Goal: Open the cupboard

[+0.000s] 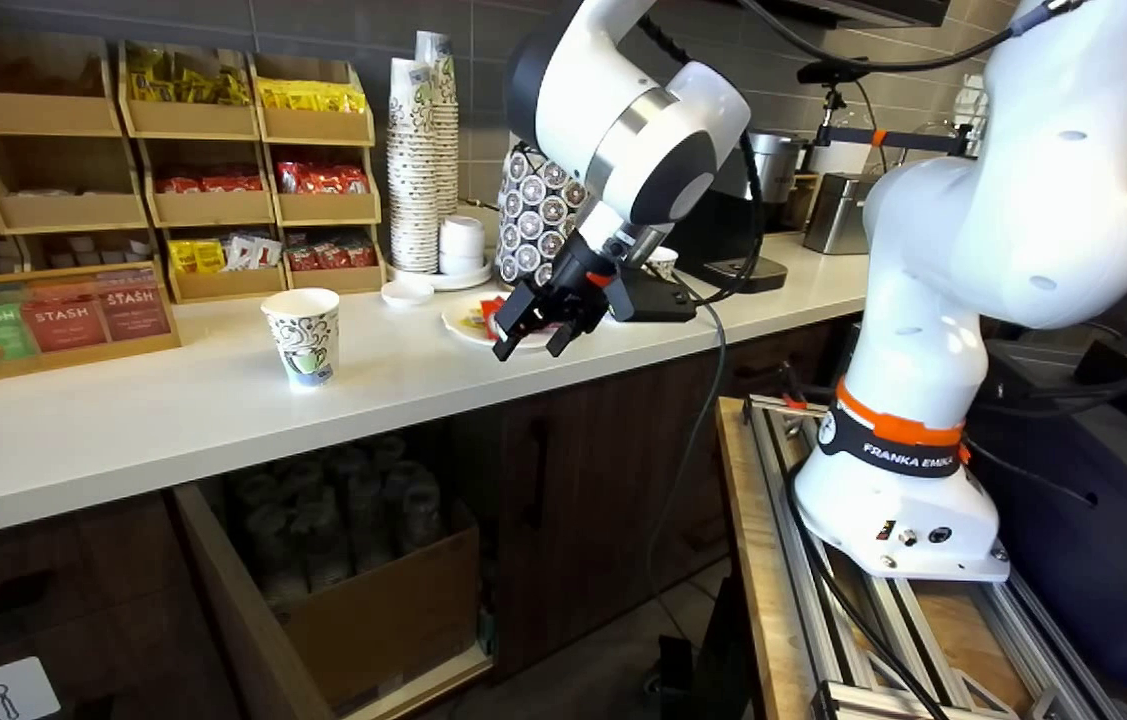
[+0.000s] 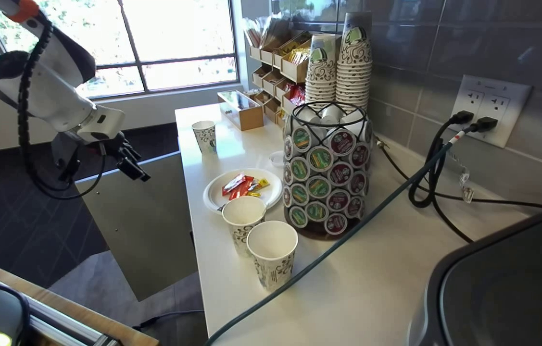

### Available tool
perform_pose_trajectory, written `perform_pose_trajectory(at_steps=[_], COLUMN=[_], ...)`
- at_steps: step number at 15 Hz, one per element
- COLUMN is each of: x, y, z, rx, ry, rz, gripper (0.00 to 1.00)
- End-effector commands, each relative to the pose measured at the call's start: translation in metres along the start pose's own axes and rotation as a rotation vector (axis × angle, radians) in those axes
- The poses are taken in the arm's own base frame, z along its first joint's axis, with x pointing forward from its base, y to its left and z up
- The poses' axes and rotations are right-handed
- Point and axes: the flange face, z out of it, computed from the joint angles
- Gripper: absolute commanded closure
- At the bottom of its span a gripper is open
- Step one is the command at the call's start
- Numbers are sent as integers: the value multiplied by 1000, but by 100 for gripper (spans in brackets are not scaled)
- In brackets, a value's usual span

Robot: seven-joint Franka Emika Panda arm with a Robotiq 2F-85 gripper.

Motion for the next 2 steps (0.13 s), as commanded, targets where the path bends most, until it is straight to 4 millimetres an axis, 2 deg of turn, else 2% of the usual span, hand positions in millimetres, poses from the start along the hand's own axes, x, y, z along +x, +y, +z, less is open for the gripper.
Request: perform_pose_trajectory(at_steps=[1,2], x=[0,0], y=[0,0], z=[0,0], rx=[0,0], ry=[0,0], rz=[-3,-5], gripper=[0,0])
